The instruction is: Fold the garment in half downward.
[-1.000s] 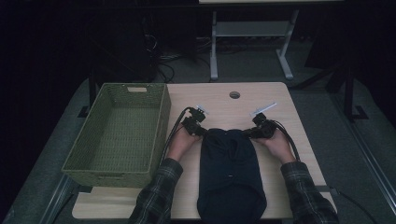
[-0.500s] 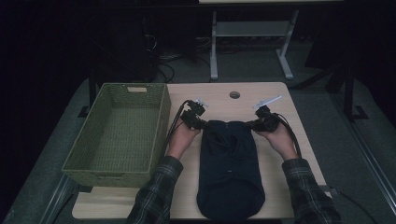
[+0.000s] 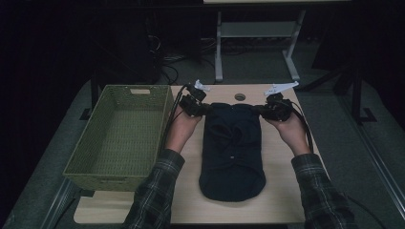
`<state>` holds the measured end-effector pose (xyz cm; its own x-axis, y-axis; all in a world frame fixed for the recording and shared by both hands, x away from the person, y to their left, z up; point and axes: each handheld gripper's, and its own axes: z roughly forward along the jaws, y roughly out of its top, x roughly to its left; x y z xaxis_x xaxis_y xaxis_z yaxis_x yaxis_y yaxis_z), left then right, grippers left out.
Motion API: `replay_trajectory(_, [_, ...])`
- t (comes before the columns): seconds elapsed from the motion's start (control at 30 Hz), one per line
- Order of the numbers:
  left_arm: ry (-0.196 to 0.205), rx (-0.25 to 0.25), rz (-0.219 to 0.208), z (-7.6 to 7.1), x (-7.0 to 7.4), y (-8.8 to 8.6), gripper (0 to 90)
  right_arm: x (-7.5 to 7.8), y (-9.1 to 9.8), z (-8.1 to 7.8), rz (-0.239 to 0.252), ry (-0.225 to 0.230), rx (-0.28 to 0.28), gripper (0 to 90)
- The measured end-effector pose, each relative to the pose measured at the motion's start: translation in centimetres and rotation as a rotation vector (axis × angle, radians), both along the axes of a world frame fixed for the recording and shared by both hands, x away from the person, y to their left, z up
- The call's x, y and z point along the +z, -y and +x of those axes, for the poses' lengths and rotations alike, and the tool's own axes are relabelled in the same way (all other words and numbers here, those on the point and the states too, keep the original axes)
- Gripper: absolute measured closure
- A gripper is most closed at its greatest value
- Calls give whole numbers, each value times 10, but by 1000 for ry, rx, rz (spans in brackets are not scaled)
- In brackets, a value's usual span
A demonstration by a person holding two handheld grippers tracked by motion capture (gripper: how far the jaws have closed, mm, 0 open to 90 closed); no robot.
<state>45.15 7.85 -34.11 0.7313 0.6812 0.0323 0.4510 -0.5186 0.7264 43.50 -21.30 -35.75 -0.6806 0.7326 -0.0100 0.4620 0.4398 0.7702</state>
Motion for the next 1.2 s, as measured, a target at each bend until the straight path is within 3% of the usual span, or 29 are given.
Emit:
replay_trajectory(0.13, [45,-5,9,-12,12,2,821,15,-3,-7,-10,62,-21,817])
replay_trajectory(0.27, [77,-31,-36,-31,11,-3,816,15,-5,-26,-15,100,-15,814])
replay_trajectory(0.43, [81,-61,-65,-52,6,-10,810,13,-2,-46,34,110,4,808])
replay_trajectory(0.6, [78,-82,-70,-68,-2,-14,804,10,-3,-69,31,127,29,802])
replay_trajectory(0.93, [49,-108,-81,-82,-15,-19,793,-3,-3,-88,42,100,56,790])
replay_trajectory(1.13, [20,-147,-114,-95,-25,-20,788,-19,5,-98,114,54,48,787])
replay_trajectory(1.2, [6,-161,-126,-98,-26,-20,787,-24,6,-99,101,36,53,787])
